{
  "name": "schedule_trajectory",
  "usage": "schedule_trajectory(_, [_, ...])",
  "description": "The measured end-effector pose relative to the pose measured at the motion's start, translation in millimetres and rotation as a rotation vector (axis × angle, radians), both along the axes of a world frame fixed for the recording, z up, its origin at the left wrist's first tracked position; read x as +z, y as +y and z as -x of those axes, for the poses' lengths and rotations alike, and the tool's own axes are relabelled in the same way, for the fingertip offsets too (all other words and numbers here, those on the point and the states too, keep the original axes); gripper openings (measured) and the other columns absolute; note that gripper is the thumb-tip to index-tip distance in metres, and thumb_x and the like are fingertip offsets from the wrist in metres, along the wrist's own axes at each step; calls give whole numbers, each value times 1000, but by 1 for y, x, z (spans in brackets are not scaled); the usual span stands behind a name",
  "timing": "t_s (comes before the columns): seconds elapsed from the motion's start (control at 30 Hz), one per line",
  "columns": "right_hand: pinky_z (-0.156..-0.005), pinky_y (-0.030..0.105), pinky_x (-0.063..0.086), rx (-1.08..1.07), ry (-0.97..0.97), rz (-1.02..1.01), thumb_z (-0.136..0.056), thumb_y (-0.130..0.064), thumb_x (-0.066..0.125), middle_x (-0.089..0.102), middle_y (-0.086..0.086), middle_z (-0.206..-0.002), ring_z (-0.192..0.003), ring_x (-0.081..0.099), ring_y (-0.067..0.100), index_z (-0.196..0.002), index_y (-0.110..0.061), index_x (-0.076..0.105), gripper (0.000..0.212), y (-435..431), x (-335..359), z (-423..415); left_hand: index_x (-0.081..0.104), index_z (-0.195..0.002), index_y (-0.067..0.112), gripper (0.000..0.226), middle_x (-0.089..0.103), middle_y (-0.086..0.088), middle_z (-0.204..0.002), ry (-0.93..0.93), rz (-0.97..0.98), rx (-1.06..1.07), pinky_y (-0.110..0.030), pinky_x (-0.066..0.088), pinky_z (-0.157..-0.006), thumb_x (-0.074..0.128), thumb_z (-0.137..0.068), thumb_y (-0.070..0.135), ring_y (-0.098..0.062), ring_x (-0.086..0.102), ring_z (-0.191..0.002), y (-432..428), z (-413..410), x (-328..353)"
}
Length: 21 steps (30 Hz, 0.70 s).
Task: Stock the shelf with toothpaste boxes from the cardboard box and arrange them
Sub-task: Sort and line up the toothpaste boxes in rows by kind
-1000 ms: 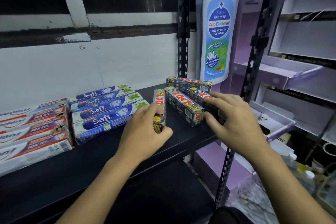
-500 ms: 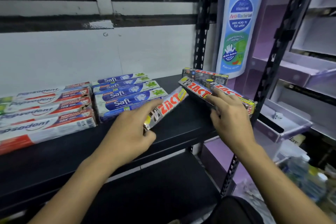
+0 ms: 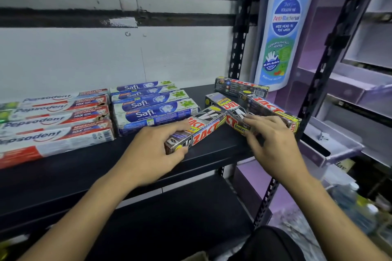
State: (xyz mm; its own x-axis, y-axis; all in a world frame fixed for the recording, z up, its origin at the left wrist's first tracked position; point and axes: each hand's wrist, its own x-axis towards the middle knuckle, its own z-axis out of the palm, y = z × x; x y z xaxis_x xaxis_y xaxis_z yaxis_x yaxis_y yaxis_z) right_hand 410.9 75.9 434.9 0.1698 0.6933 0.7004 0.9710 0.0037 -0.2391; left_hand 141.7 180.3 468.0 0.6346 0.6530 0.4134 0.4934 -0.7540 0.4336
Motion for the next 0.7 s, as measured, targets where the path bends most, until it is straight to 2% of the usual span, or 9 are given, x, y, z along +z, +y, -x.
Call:
schedule_trajectory(0.07, [-92, 29, 48, -5, -13, 8, -86, -21, 70, 70, -6, -118, -107, 59, 20, -115, -17, 72, 29, -1, 7, 4, 58, -128, 48, 49, 60, 29, -118, -3, 21, -17, -4, 42, -78, 74, -82, 40, 11, 58, -98, 3, 1, 3])
schedule_trajectory(0.17, [-84, 32, 51, 8, 8, 1, -87, -28, 70, 73, -8, -105, -95, 64, 19, -106, -22, 74, 21, -1, 33, 3, 63, -122, 47, 41, 61, 32, -112, -77, 53, -18, -10, 44, -81, 67, -83, 56, 14, 57, -103, 11, 2, 8])
schedule_trajectory(0.27, [-71, 18, 39, -4, 65, 25, -87, -27, 69, 72, -7, -89, -79, 59, 7, -103, -24, 75, 17, 12, 69, -12, 69, -116, 40, 31, 69, 25, -111, -185, 23, 43, -18, 44, -83, 58, -91, 55, 13, 59, -96, 33, -5, 17])
schedule_trajectory(0.33, [-66, 10, 33, -6, 113, 129, -88, -28, 68, 67, -10, -85, -79, 56, 3, -107, -26, 74, 20, 31, 90, -27, 70, -115, 37, 28, 74, 14, -104, -127, -43, 107, -25, 48, -80, 55, -96, 49, 6, 61, -78, 55, -14, 24])
schedule_trajectory(0.37, [-67, 10, 35, -3, 132, 189, -89, -29, 68, 66, -12, -86, -81, 59, 3, -109, -27, 73, 21, 43, 96, -36, 68, -117, 37, 27, 74, 10, -104, -59, -49, 128, -29, 49, -83, 55, -95, 48, 1, 62, -78, 67, -20, 27])
schedule_trajectory(0.43, [-74, 16, 40, 2, 149, 294, -91, -32, 66, 72, -9, -96, -87, 63, 5, -113, -29, 72, 23, 67, 104, -54, 63, -125, 36, 34, 68, 5, -121, 109, 16, 140, -31, 45, -94, 55, -95, 49, -13, 62, -103, 85, -32, 33])
schedule_trajectory(0.5, [-79, 21, 42, 4, 100, 372, -91, -33, 65, 73, -8, -108, -89, 64, 7, -117, -31, 69, 27, 89, 106, -69, 57, -133, 33, 43, 58, 3, -138, 201, 66, 131, -31, 40, -98, 52, -95, 51, -21, 53, -125, 99, -43, 37])
schedule_trajectory(0.63, [-90, 29, 50, 4, -2, 418, -92, -35, 64, 72, -1, -115, -101, 67, 16, -124, -24, 66, 34, 132, 108, -91, 52, -139, 27, 51, 51, 2, -146, 298, 36, 129, -29, 37, -96, 46, -97, 55, -22, 48, -130, 120, -65, 47])
schedule_trajectory(0.7, [-96, 33, 48, -48, -33, 455, -94, -34, 60, 68, 2, -123, -109, 64, 21, -130, -22, 62, 38, 153, 107, -102, 47, -144, 26, 58, 45, 1, -150, 337, 21, 129, -30, 35, -101, 43, -96, 58, -22, 43, -135, 128, -71, 46])
